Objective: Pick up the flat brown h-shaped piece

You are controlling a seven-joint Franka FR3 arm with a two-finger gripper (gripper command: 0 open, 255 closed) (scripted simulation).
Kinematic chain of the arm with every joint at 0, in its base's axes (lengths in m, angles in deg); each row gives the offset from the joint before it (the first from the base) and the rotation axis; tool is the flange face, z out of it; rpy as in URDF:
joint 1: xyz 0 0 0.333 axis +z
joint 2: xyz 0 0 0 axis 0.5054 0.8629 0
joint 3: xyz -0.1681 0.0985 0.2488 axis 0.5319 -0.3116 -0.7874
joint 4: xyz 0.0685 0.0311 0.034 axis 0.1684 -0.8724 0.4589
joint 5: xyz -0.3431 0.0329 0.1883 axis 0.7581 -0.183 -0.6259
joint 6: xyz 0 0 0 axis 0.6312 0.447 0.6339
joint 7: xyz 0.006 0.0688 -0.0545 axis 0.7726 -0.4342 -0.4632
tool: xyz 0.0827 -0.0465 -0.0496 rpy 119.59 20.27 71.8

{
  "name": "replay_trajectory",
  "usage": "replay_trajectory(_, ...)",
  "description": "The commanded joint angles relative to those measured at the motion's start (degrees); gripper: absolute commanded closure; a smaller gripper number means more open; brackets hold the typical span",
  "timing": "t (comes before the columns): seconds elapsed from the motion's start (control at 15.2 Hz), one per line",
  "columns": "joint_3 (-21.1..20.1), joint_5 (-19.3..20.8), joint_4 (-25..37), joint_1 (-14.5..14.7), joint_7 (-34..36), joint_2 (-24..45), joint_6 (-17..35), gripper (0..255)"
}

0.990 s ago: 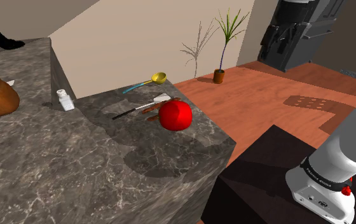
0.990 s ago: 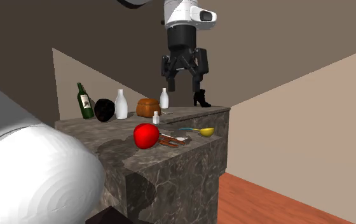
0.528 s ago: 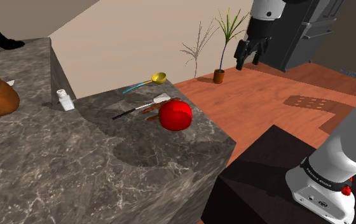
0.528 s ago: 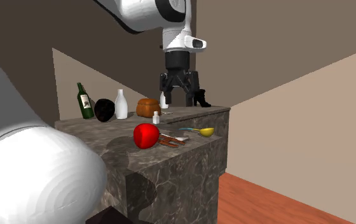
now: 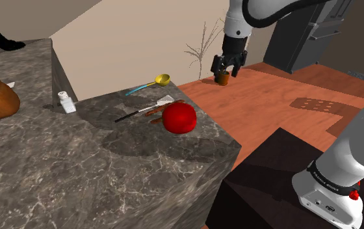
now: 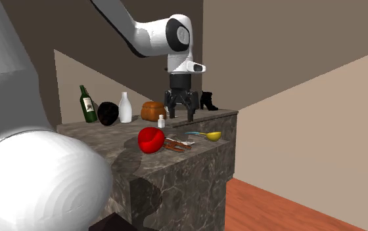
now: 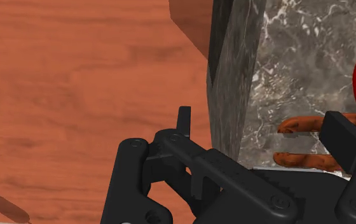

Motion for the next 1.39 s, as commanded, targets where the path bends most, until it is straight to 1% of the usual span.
replay_trajectory(0.0, -1.36, -0.11, 1.55, 0.64, 1.75, 3.95, 2.46, 0)
replay_trajectory(0.26, -3.43, 0.49, 5.78, 1.64, 4.70, 11.74, 6.03, 0)
replay_trajectory(0.59, -5.39, 2.30, 12.63, 3.20, 8.54, 21.88, 9.23, 0)
replay_trajectory(0.86, -6.29, 4.30, 19.40, 4.93, 11.52, 30.24, 10.66, 0)
replay_trajectory(1.19, -6.59, 6.68, 28.88, 7.55, 14.51, 40.21, 10.96, 0)
replay_trajectory(1.32, -6.46, 6.87, 28.29, 7.65, 14.61, 40.91, 12.24, 0)
